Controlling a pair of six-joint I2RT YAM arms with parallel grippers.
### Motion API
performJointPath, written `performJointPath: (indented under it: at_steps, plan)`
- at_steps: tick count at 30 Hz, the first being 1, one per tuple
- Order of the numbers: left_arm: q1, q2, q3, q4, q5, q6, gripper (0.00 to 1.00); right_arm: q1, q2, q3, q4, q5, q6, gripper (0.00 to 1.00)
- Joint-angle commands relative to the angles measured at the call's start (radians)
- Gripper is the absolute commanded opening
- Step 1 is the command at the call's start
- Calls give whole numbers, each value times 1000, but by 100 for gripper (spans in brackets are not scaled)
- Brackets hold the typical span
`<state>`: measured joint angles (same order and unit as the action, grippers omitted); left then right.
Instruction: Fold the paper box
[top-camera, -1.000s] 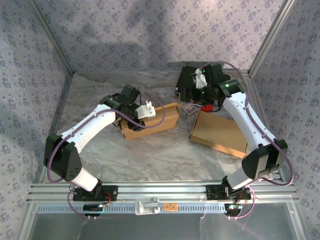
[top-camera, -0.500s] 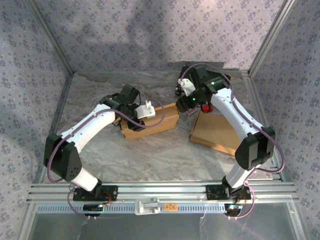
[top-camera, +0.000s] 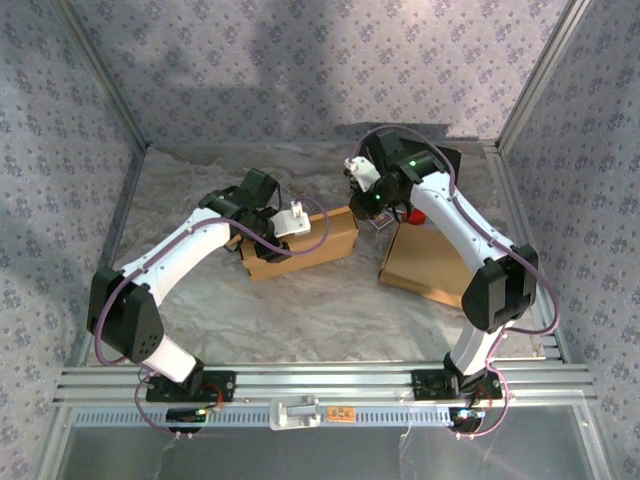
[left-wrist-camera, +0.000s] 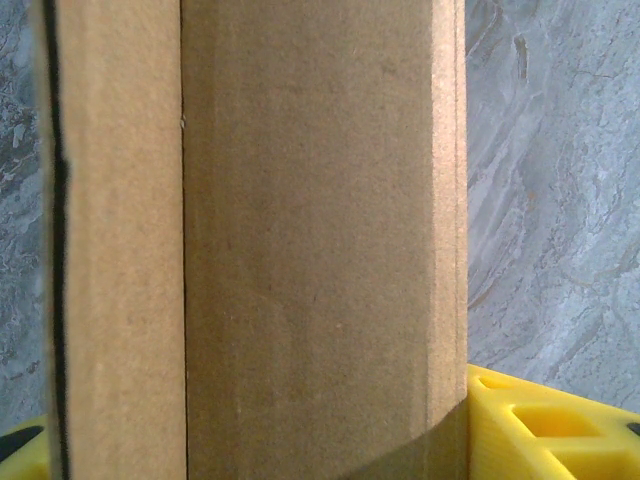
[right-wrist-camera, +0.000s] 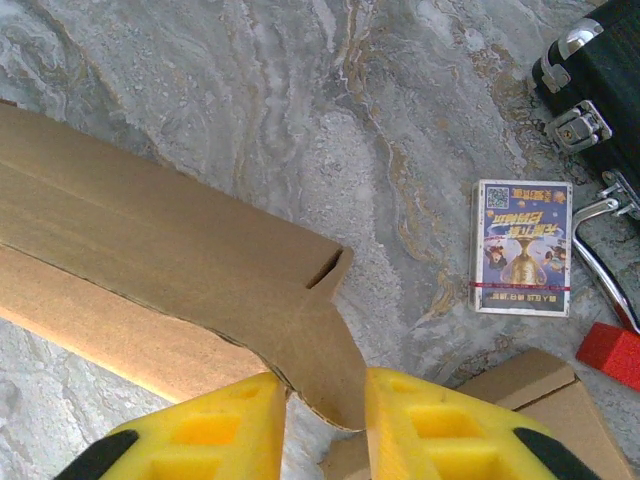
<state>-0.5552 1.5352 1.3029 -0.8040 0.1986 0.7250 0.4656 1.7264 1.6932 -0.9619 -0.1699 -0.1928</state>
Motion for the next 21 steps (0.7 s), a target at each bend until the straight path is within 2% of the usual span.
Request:
performJointPath:
  at_steps: [1,9,13,14,17,21]
  plan:
    - [9,-11,2,-27,36,8,59,5,13,37,-22,29,-7,24]
    - [13,-3,7,-26,33,5,59,29,23,35,-18,118,8,5]
    - [17,-10,-2,-21,34,5,59,39,17,32,-9,164,30,1]
    - [19,-9,-2,-21,35,3,59,42,15,30,-8,170,33,3]
    - [18,-8,-1,-22,38,4,59,41,8,24,2,151,47,16]
    - [21,-4,2,-21,40,5,59,35,-7,0,25,96,50,26]
